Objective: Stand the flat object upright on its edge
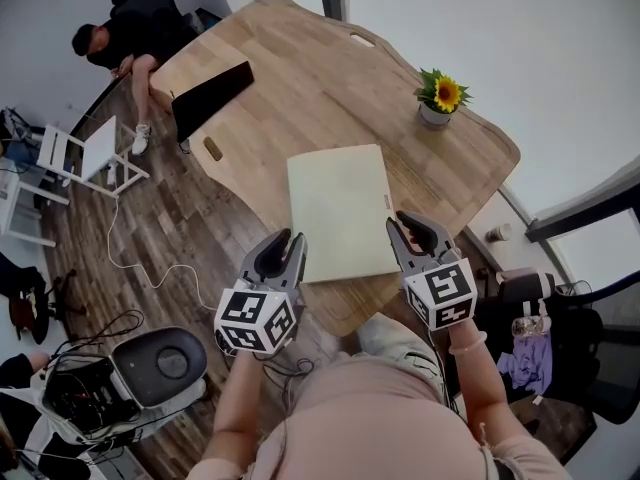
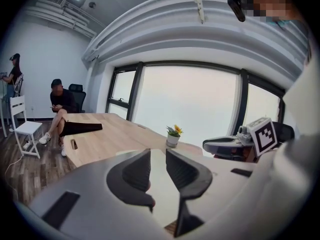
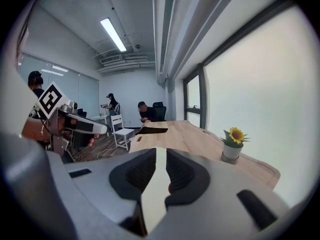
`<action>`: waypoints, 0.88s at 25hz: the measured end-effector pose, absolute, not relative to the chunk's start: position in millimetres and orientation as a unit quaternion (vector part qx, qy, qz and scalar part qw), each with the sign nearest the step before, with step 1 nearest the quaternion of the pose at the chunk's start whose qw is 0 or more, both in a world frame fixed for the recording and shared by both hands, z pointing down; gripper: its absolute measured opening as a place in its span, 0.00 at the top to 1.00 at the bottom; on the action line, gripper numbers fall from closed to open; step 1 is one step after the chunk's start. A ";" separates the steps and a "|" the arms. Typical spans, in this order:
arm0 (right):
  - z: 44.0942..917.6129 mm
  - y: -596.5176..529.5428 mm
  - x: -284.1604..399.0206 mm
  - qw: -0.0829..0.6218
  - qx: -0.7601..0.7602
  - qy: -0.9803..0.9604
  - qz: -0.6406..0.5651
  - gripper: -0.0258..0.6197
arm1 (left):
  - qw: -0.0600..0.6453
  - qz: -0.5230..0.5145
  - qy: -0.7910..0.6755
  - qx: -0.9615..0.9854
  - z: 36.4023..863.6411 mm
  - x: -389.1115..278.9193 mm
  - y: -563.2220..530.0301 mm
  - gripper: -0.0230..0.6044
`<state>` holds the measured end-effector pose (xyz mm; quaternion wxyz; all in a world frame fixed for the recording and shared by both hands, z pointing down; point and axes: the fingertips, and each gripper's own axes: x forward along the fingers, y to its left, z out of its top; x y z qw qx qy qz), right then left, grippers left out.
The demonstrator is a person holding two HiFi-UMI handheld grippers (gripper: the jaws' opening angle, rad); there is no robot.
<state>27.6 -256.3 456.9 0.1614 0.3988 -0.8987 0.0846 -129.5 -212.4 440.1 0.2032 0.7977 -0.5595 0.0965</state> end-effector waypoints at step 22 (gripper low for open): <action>532.5 -331.8 11.2 0.224 0.355 -0.898 0.127 0.78 | 0.318 0.134 -0.560 0.753 516.4 -164.2 -271.4 0.72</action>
